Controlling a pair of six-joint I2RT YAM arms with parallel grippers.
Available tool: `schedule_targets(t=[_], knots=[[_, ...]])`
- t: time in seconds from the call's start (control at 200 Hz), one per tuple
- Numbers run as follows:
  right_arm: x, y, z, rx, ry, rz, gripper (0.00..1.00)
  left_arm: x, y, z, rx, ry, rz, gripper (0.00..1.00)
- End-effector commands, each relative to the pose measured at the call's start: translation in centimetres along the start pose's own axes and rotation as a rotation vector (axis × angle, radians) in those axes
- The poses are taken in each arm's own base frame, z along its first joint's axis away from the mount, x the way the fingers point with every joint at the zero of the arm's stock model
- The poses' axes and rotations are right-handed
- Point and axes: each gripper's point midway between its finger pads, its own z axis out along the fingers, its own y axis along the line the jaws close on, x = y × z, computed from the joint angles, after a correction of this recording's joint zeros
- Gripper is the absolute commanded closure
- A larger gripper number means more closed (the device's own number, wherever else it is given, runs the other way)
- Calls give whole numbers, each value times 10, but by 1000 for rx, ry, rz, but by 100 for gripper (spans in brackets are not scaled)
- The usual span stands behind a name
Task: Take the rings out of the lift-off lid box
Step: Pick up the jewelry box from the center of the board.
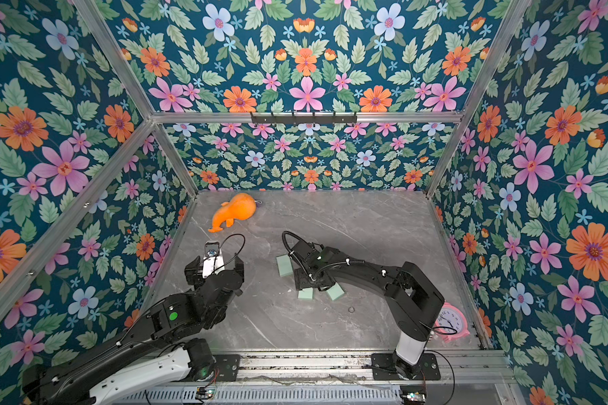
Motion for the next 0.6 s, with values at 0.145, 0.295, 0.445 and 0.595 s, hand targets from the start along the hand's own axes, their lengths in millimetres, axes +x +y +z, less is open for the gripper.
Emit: schedule_targets(t=[0.145, 0.295, 0.445, 0.595], knots=[[-7, 2, 16, 79, 2, 82, 19, 0, -6, 3, -3, 6, 33, 0], [-5, -2, 21, 125, 6, 88, 21, 1, -6, 3, -4, 7, 36, 0], [-2, -7, 24, 147, 6, 105, 24, 1, -7, 3, -4, 10, 42, 0], [1, -6, 28, 149, 13, 104, 25, 2, -8, 4, -3, 14, 53, 0]])
